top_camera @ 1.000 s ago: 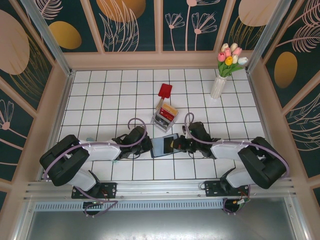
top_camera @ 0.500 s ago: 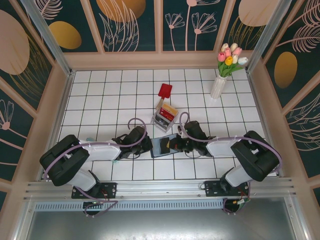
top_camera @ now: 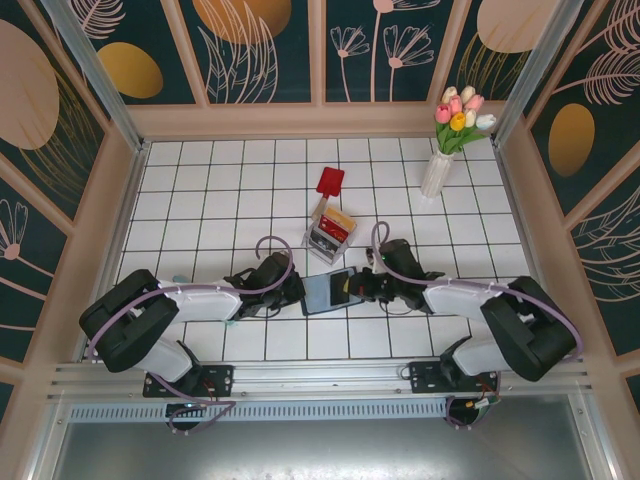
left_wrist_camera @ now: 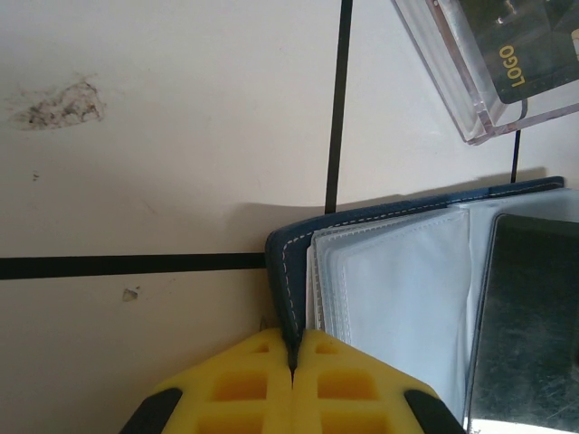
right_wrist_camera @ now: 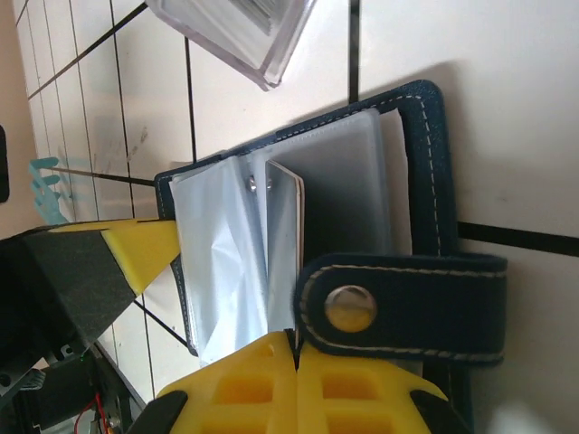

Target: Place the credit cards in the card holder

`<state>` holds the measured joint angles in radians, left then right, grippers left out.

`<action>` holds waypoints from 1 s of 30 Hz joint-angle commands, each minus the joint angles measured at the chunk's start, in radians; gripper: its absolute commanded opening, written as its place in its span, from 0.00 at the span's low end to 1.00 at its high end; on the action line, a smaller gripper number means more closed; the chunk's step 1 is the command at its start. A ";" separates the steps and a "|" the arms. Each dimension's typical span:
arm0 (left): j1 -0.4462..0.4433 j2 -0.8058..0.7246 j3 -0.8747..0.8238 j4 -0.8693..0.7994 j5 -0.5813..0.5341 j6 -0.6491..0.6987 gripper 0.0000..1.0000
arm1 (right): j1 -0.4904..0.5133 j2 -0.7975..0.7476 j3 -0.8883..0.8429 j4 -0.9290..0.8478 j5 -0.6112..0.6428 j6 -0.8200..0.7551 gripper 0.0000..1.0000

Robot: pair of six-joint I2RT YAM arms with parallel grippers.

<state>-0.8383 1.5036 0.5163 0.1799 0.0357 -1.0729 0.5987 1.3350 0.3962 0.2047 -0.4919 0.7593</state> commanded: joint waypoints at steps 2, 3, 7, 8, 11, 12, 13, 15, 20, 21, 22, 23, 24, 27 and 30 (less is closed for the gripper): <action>-0.002 0.021 -0.015 -0.071 -0.047 0.024 0.02 | 0.016 0.013 -0.022 -0.035 -0.015 -0.007 0.00; -0.001 0.021 -0.014 -0.070 -0.046 0.024 0.02 | 0.027 0.023 -0.023 -0.019 -0.017 0.003 0.00; -0.001 0.023 -0.011 -0.069 -0.043 0.025 0.02 | 0.057 0.083 0.006 -0.007 -0.012 0.003 0.00; -0.002 0.023 -0.010 -0.070 -0.043 0.026 0.02 | 0.063 0.097 0.014 -0.007 0.000 0.000 0.00; -0.001 0.022 -0.007 -0.076 -0.044 0.027 0.02 | 0.074 0.136 0.027 0.005 0.009 0.004 0.00; -0.002 0.021 -0.006 -0.076 -0.045 0.027 0.02 | 0.077 0.142 0.029 0.017 0.006 0.008 0.00; -0.001 0.022 -0.007 -0.076 -0.046 0.027 0.02 | 0.080 0.149 0.032 0.026 0.001 0.012 0.00; -0.001 0.025 -0.006 -0.076 -0.045 0.027 0.02 | 0.085 0.160 0.039 0.041 -0.015 0.016 0.00; -0.002 0.028 -0.002 -0.078 -0.045 0.029 0.02 | 0.087 0.170 0.043 0.081 -0.051 0.026 0.00; -0.002 0.028 -0.001 -0.080 -0.045 0.031 0.02 | 0.086 0.167 0.046 0.079 -0.053 0.026 0.00; -0.001 0.028 -0.001 -0.082 -0.046 0.030 0.02 | 0.086 0.163 0.045 0.081 -0.053 0.025 0.00; -0.001 0.026 0.000 -0.082 -0.047 0.031 0.02 | 0.086 0.158 0.042 0.089 -0.056 0.028 0.00; -0.002 0.027 -0.001 -0.083 -0.049 0.031 0.02 | 0.086 0.155 0.038 0.101 -0.060 0.029 0.00; -0.002 0.026 0.002 -0.094 -0.055 0.033 0.02 | 0.079 0.157 0.032 0.139 -0.099 0.044 0.00; -0.001 0.017 0.004 -0.107 -0.066 0.033 0.02 | 0.056 0.133 0.011 0.124 -0.085 0.069 0.00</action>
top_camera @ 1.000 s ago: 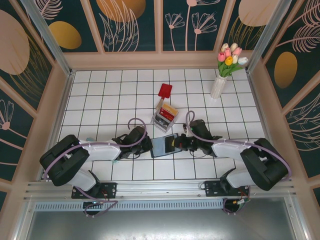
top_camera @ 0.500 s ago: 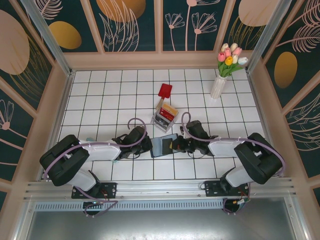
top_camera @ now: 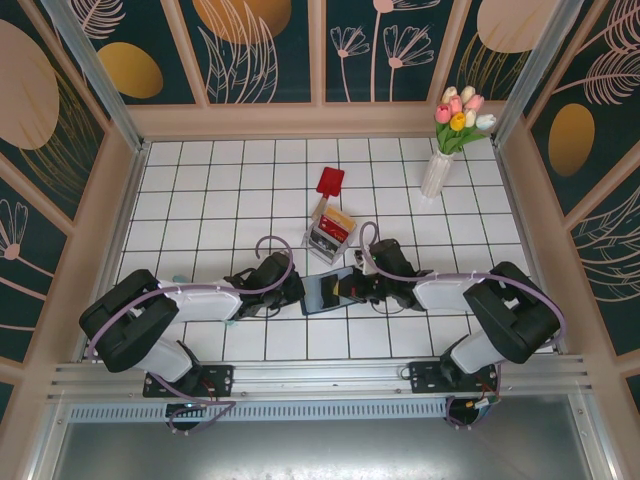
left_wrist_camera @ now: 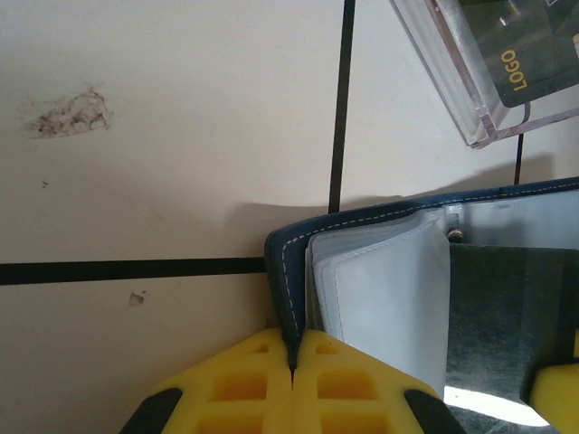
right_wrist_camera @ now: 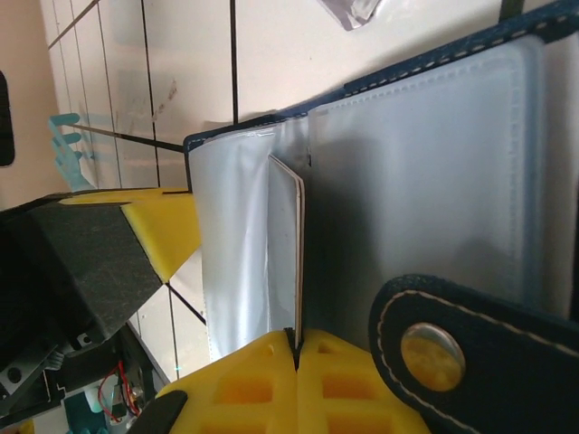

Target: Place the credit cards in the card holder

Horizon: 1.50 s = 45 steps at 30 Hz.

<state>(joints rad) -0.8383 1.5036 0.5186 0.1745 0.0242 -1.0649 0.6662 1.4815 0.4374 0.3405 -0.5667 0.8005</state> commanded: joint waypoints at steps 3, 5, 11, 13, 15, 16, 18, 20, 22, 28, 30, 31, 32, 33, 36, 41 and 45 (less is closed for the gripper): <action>-0.001 0.005 -0.002 -0.107 -0.064 0.023 0.02 | -0.052 -0.083 -0.087 -0.051 0.049 0.056 0.00; -0.001 0.005 -0.005 -0.103 -0.062 0.019 0.02 | -0.057 -0.119 -0.111 -0.064 0.057 0.067 0.00; -0.001 0.024 -0.008 -0.081 -0.050 0.017 0.02 | -0.024 -0.091 -0.154 0.064 0.034 0.170 0.00; -0.002 0.024 -0.007 -0.076 -0.047 0.016 0.02 | -0.004 -0.072 -0.145 0.081 0.048 0.194 0.00; -0.001 0.022 -0.008 -0.075 -0.048 0.017 0.02 | 0.012 -0.055 -0.134 0.098 0.051 0.199 0.00; -0.001 0.021 -0.008 -0.074 -0.049 0.018 0.02 | 0.015 -0.040 -0.125 0.107 0.039 0.193 0.00; -0.002 0.020 -0.008 -0.073 -0.049 0.016 0.02 | 0.012 -0.002 -0.114 0.153 -0.010 0.192 0.00; -0.001 0.022 -0.009 -0.073 -0.048 0.019 0.02 | 0.013 0.038 -0.102 0.179 -0.027 0.193 0.00; -0.001 0.023 -0.011 -0.073 -0.047 0.019 0.02 | 0.015 0.065 -0.091 0.200 -0.041 0.190 0.00; -0.002 0.006 -0.023 -0.076 -0.055 0.016 0.02 | 0.009 0.057 -0.060 0.195 -0.066 0.141 0.00; -0.002 0.004 -0.025 -0.076 -0.055 0.017 0.02 | 0.005 0.066 -0.046 0.186 -0.088 0.112 0.00; -0.002 0.004 -0.025 -0.079 -0.056 0.018 0.02 | 0.004 0.073 -0.036 0.174 -0.100 0.100 0.00; -0.002 0.005 -0.023 -0.082 -0.058 0.019 0.02 | 0.001 0.072 -0.032 0.169 -0.102 0.094 0.00; -0.001 0.004 -0.023 -0.084 -0.059 0.018 0.02 | -0.002 0.069 -0.033 0.165 -0.099 0.090 0.00; -0.001 0.003 -0.023 -0.087 -0.062 0.018 0.02 | -0.031 0.051 -0.048 0.171 -0.102 0.086 0.00; -0.001 0.003 -0.020 -0.095 -0.070 0.023 0.02 | -0.069 0.017 -0.069 0.171 -0.125 0.055 0.00; -0.001 0.018 -0.014 -0.099 -0.065 0.033 0.02 | -0.068 0.049 -0.062 0.184 -0.176 0.027 0.00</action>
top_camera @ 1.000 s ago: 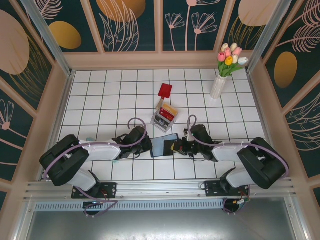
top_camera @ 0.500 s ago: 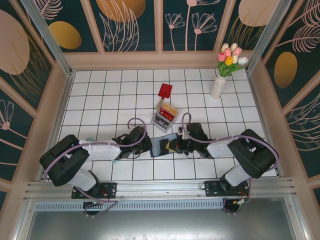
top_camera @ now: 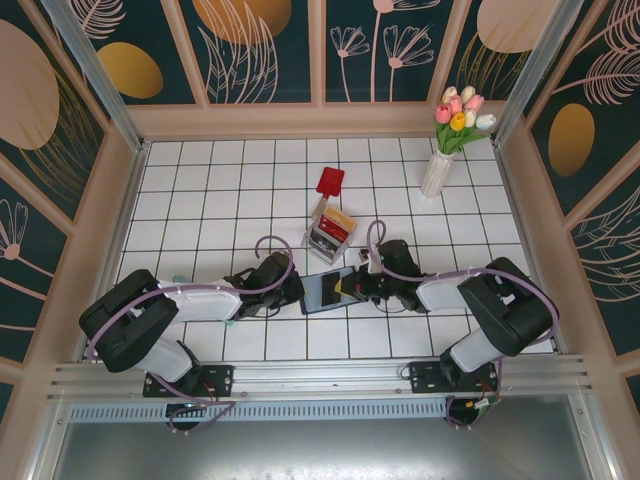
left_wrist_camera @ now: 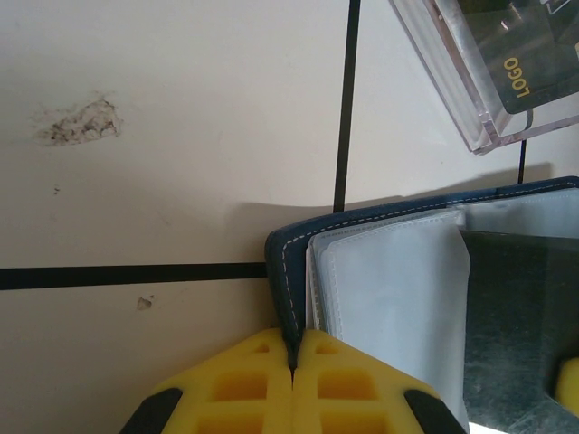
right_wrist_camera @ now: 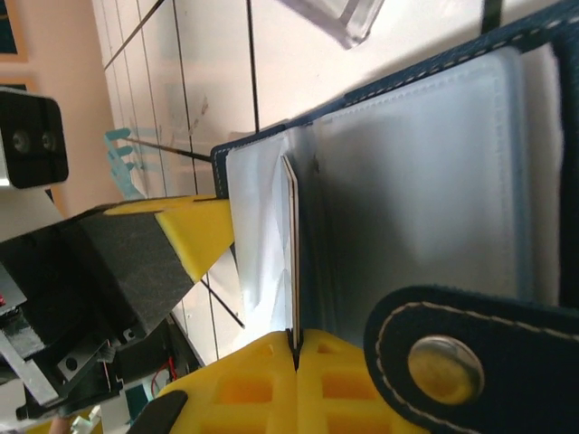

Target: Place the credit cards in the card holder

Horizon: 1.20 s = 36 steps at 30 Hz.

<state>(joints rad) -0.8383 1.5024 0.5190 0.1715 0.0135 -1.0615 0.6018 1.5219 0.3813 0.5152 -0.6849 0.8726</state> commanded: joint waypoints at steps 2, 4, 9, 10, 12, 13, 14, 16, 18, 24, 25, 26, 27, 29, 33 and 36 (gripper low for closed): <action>-0.001 0.025 -0.010 -0.100 -0.058 0.035 0.01 | 0.000 0.027 -0.005 0.033 -0.075 -0.058 0.00; -0.002 0.028 -0.005 -0.099 -0.062 0.038 0.02 | 0.000 0.046 0.012 0.024 -0.097 -0.082 0.00; -0.001 0.028 0.004 -0.100 -0.065 0.045 0.02 | 0.010 0.090 0.056 -0.010 -0.119 -0.130 0.00; -0.002 0.026 0.004 -0.104 -0.067 0.047 0.02 | 0.011 0.094 0.059 -0.006 -0.122 -0.132 0.00; -0.002 0.021 0.004 -0.112 -0.076 0.047 0.03 | 0.011 0.100 0.063 -0.007 -0.118 -0.133 0.00; -0.001 0.019 0.004 -0.113 -0.078 0.047 0.03 | 0.011 0.102 0.066 -0.009 -0.116 -0.134 0.00; -0.001 0.017 0.001 -0.112 -0.079 0.046 0.03 | 0.011 0.105 0.070 -0.011 -0.113 -0.134 0.00; -0.002 0.015 0.001 -0.112 -0.081 0.046 0.03 | 0.012 0.114 0.076 -0.008 -0.116 -0.134 0.00; -0.001 0.015 0.003 -0.112 -0.080 0.049 0.03 | 0.014 0.122 0.081 -0.001 -0.125 -0.135 0.00; -0.001 0.015 0.006 -0.110 -0.078 0.064 0.04 | 0.021 0.131 0.105 0.006 -0.119 -0.128 0.00; -0.002 0.015 0.007 -0.110 -0.076 0.064 0.04 | 0.020 0.126 0.107 0.013 -0.111 -0.117 0.00; -0.002 0.015 0.007 -0.109 -0.076 0.065 0.04 | 0.020 0.122 0.107 0.017 -0.100 -0.110 0.00; -0.002 0.016 0.006 -0.107 -0.076 0.063 0.04 | 0.020 0.121 0.111 0.020 -0.086 -0.100 0.00; -0.002 0.014 0.005 -0.106 -0.073 0.064 0.04 | 0.024 0.131 0.119 0.036 -0.087 -0.082 0.00; -0.001 0.012 0.004 -0.101 -0.072 0.065 0.05 | 0.057 0.169 0.140 0.040 -0.073 -0.077 0.00; -0.002 0.012 0.007 -0.102 -0.070 0.067 0.05 | 0.061 0.184 0.139 0.065 -0.076 -0.062 0.02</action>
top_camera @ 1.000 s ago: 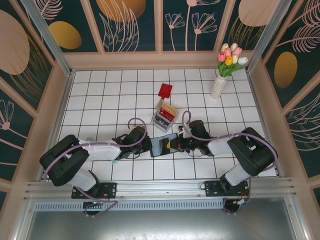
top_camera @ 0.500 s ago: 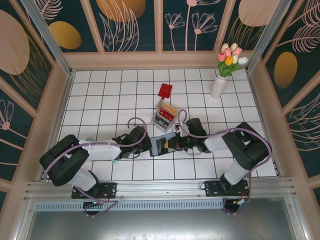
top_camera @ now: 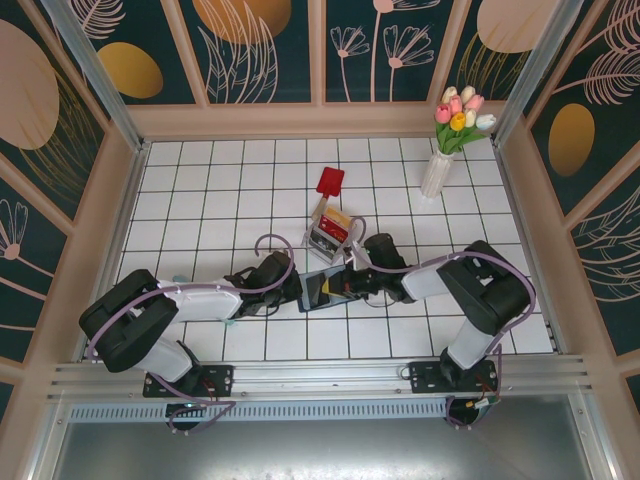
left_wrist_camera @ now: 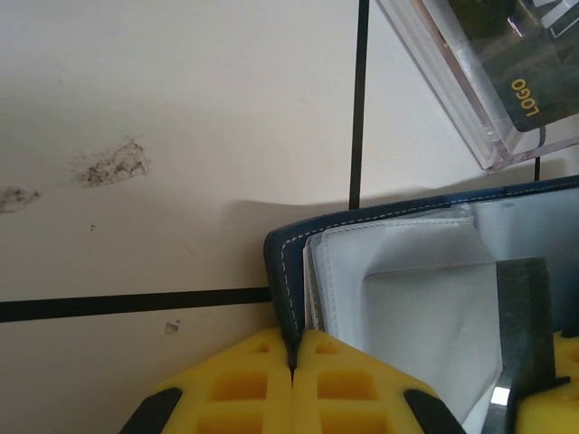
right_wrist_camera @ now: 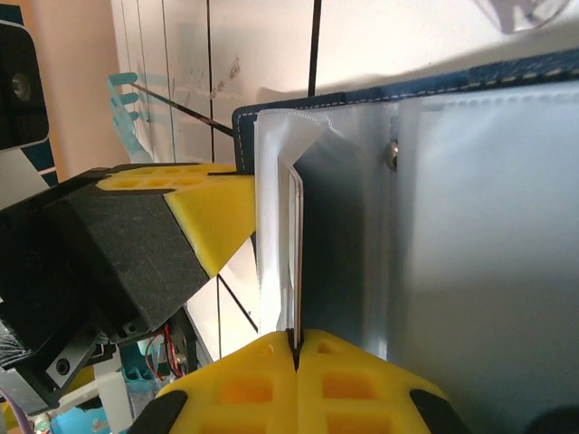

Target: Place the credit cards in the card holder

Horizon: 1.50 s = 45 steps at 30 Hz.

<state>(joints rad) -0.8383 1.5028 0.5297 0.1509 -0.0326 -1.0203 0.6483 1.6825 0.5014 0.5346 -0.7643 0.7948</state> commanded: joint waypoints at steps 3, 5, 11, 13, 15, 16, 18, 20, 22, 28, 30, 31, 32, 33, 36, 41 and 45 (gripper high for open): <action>-0.001 0.016 -0.007 -0.078 -0.022 0.025 0.05 | 0.014 0.023 0.024 0.019 0.026 0.005 0.08; -0.002 0.016 -0.005 -0.080 -0.024 0.026 0.05 | 0.014 0.006 0.033 -0.030 0.049 -0.018 0.11; -0.001 0.010 -0.014 -0.090 -0.032 0.019 0.04 | 0.011 -0.064 0.032 -0.162 0.126 -0.067 0.21; -0.001 0.008 -0.017 -0.091 -0.033 0.018 0.04 | 0.007 -0.079 0.018 -0.170 0.133 -0.062 0.22; -0.001 0.007 -0.022 -0.091 -0.033 0.016 0.04 | 0.005 -0.097 0.000 -0.163 0.130 -0.058 0.23; -0.002 0.007 -0.023 -0.091 -0.034 0.016 0.04 | 0.004 -0.101 -0.004 -0.167 0.126 -0.060 0.23; -0.002 0.007 -0.025 -0.086 -0.034 0.013 0.04 | 0.002 -0.107 -0.016 -0.159 0.108 -0.061 0.20; -0.001 0.009 -0.028 -0.081 -0.032 0.012 0.04 | 0.004 -0.100 -0.025 -0.130 0.079 -0.050 0.17; -0.002 0.014 -0.026 -0.078 -0.028 0.013 0.04 | 0.005 -0.087 -0.032 -0.099 0.070 -0.034 0.11; -0.002 0.019 -0.022 -0.079 -0.026 0.014 0.04 | -0.002 -0.082 -0.036 -0.028 0.082 0.002 0.00; -0.002 0.017 -0.023 -0.079 -0.026 0.012 0.04 | -0.015 -0.087 -0.048 0.009 0.086 0.033 0.00; -0.001 0.017 -0.024 -0.080 -0.026 0.011 0.04 | -0.021 -0.087 -0.055 0.028 0.086 0.045 0.00; -0.001 0.016 -0.025 -0.081 -0.026 0.013 0.04 | -0.028 -0.090 -0.058 0.036 0.088 0.053 0.00; -0.002 0.016 -0.025 -0.082 -0.025 0.014 0.04 | -0.031 -0.092 -0.059 0.033 0.093 0.053 0.00; -0.002 0.014 -0.026 -0.083 -0.026 0.013 0.04 | -0.035 -0.108 -0.060 -0.020 0.123 0.027 0.00; -0.002 0.021 -0.025 -0.077 -0.022 0.013 0.04 | -0.031 -0.109 -0.056 -0.067 0.112 -0.009 0.14; -0.001 0.031 -0.019 -0.077 -0.019 0.015 0.04 | -0.023 -0.106 -0.036 -0.105 0.130 -0.027 0.15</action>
<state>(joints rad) -0.8379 1.5028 0.5293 0.1497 -0.0360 -1.0206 0.6209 1.5948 0.4553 0.4728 -0.6548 0.8043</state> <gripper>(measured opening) 0.067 0.152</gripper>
